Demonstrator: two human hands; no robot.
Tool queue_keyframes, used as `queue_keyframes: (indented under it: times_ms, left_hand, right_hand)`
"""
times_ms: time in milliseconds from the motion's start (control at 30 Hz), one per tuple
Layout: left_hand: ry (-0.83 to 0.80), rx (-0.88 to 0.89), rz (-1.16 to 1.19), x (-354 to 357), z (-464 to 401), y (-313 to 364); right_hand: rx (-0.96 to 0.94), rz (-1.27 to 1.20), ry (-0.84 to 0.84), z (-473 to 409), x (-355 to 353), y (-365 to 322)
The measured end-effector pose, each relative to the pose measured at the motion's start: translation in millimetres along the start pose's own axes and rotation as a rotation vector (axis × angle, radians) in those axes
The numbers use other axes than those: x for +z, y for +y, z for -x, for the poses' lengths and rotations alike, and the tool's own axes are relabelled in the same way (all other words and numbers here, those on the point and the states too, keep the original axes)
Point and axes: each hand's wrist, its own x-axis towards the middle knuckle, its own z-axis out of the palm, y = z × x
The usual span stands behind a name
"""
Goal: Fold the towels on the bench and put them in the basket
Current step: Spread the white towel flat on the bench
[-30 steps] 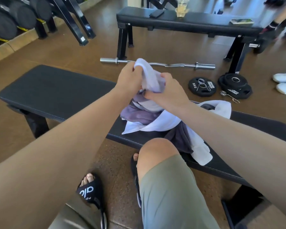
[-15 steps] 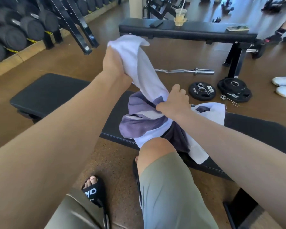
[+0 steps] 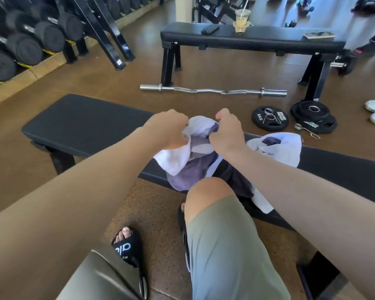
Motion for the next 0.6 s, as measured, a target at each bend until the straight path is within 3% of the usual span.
queue_keyframes:
  times_ms: [100, 200, 300, 367, 433, 500, 600]
  left_hand:
    - [0.169, -0.054, 0.107, -10.3, -3.9, -2.1]
    - [0.353, -0.139, 0.584, -24.4, -5.4, -9.2]
    - [0.470, -0.178, 1.113, -36.3, -7.9, -1.5]
    - [0.455, -0.242, 1.414, -42.2, -7.2, 9.2]
    - [0.324, -0.272, 1.727, -44.5, -7.0, 16.9]
    - [0.191, -0.267, 1.951, -44.5, -3.3, 19.3]
    - [0.165, -0.255, 2.153, -42.8, -1.1, 16.1]
  right_hand:
    - [-0.082, 0.045, 0.075, -4.0, -4.9, 2.0]
    - [-0.176, 0.081, 0.085, -12.5, -16.1, 2.7]
    - [-0.086, 0.055, -0.037, -14.4, -21.8, -6.6]
    - [0.078, -0.033, -0.192, -12.9, -17.8, -15.7]
    - [0.156, -0.152, -0.279, -11.3, -9.2, -17.7]
    - [0.198, -0.264, -0.277, -7.6, -0.8, -15.9]
    - [0.239, -0.282, -0.185, -4.0, 11.0, -7.0]
